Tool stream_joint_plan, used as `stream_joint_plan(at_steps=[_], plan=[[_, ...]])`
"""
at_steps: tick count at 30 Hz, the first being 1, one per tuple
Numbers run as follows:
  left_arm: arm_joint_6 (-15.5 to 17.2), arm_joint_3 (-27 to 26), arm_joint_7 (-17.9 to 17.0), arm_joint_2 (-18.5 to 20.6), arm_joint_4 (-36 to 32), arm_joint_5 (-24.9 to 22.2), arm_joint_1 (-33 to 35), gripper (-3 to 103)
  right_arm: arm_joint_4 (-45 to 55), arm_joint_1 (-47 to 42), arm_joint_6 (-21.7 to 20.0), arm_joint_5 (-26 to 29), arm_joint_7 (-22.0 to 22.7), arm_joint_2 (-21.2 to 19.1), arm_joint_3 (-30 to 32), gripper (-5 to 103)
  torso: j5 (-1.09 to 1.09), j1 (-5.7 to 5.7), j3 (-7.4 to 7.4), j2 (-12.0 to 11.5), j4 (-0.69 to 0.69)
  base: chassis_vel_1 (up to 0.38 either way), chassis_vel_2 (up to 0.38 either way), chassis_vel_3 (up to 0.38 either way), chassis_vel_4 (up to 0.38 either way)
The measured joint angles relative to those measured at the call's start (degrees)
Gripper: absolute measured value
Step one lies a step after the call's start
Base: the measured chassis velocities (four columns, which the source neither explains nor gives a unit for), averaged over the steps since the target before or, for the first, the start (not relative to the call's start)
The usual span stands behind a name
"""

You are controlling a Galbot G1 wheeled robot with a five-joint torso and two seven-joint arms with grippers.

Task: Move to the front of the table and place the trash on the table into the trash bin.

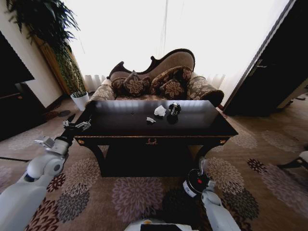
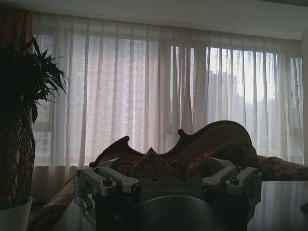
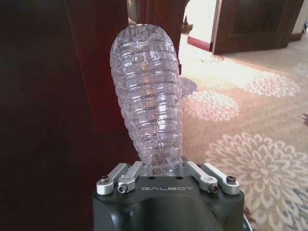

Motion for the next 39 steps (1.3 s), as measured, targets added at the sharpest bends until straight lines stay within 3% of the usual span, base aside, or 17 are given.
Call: stream_joint_plan(at_steps=[7,20,27,31,33,36,39], plan=[[0.0,0.0,0.0,0.0,0.0,0.0,0.0,100,-13.9,7.4,3.2,-5.7,-1.8,0.1,1.4,23,0.00,0.00,0.00,0.0,0.01,0.000,0.000,0.000,0.000],[0.0,0.0,0.0,0.0,0.0,0.0,0.0,100,-19.9,12.1,4.4,-4.7,-2.7,-0.8,3.4,22,0.00,0.00,0.00,0.0,0.01,0.000,0.000,0.000,0.000],[0.0,0.0,0.0,0.0,0.0,0.0,0.0,100,-20.1,12.0,3.8,-4.6,-2.7,-1.5,3.5,54,-0.01,-0.01,0.00,0.0,0.00,0.000,0.000,0.000,0.000],[0.0,0.0,0.0,0.0,0.0,0.0,0.0,100,-20.2,11.9,3.7,-4.7,-2.8,-1.5,3.5,60,0.00,0.00,0.00,0.0,0.00,0.000,0.000,0.000,0.000],[0.0,0.0,0.0,0.0,0.0,0.0,0.0,100,-20.2,11.8,3.6,-4.8,-2.8,-1.4,3.5,76,0.00,0.00,0.00,0.0,0.00,0.000,0.000,0.000,0.000],[0.0,0.0,0.0,0.0,0.0,0.0,0.0,100,-20.0,11.8,3.5,-4.8,-2.8,-1.2,3.6,82,0.00,-0.01,0.00,0.0,0.00,0.000,0.000,0.000,0.000],[0.0,0.0,0.0,0.0,0.0,0.0,0.0,100,-18.8,10.9,3.4,-4.9,-2.7,-1.0,3.8,96,0.00,0.00,0.00,0.0,0.02,0.000,0.000,0.000,0.000]])
